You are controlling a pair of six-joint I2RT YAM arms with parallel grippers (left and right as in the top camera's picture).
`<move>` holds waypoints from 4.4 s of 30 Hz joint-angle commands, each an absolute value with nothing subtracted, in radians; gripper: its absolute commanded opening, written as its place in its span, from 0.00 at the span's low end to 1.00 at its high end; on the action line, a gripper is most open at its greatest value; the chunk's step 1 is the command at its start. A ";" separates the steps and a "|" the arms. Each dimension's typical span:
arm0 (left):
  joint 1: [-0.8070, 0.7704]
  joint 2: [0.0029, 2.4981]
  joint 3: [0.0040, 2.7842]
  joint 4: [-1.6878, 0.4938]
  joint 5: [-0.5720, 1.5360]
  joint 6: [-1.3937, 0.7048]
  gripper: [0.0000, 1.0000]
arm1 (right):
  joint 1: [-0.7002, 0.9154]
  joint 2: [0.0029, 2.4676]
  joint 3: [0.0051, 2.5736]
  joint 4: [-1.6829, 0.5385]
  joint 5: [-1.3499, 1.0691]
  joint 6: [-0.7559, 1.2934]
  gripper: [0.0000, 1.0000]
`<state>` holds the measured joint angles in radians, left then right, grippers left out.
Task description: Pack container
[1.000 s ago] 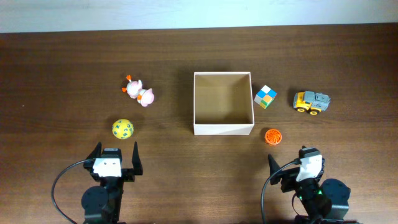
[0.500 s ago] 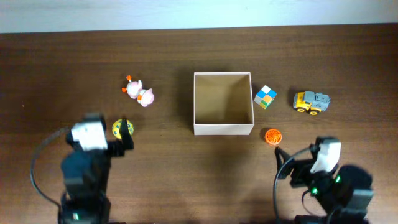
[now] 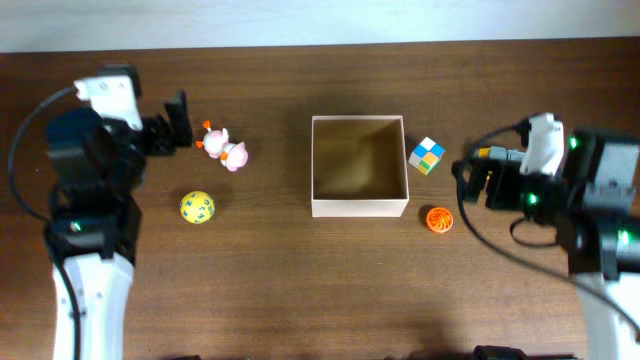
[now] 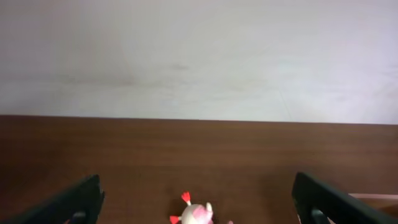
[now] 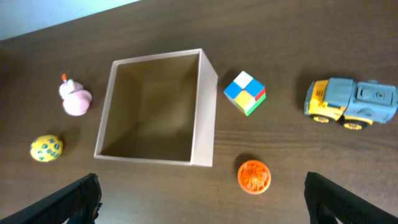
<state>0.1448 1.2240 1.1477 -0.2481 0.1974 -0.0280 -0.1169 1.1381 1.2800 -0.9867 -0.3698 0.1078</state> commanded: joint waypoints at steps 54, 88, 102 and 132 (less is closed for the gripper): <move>0.286 1.460 1.241 -0.490 0.193 0.054 0.99 | -0.250 2.065 1.799 -1.077 -0.029 -0.803 1.00; 0.286 1.460 1.241 -0.491 0.174 0.054 0.99 | -0.287 2.150 1.695 -1.115 -0.019 -0.830 0.94; 0.285 1.460 1.241 -0.491 0.175 0.054 0.99 | -0.286 2.149 1.692 -1.085 -0.018 -0.624 0.77; 0.285 1.460 1.241 -0.492 0.175 0.054 0.99 | -0.209 2.149 1.791 -1.042 0.053 -0.174 0.82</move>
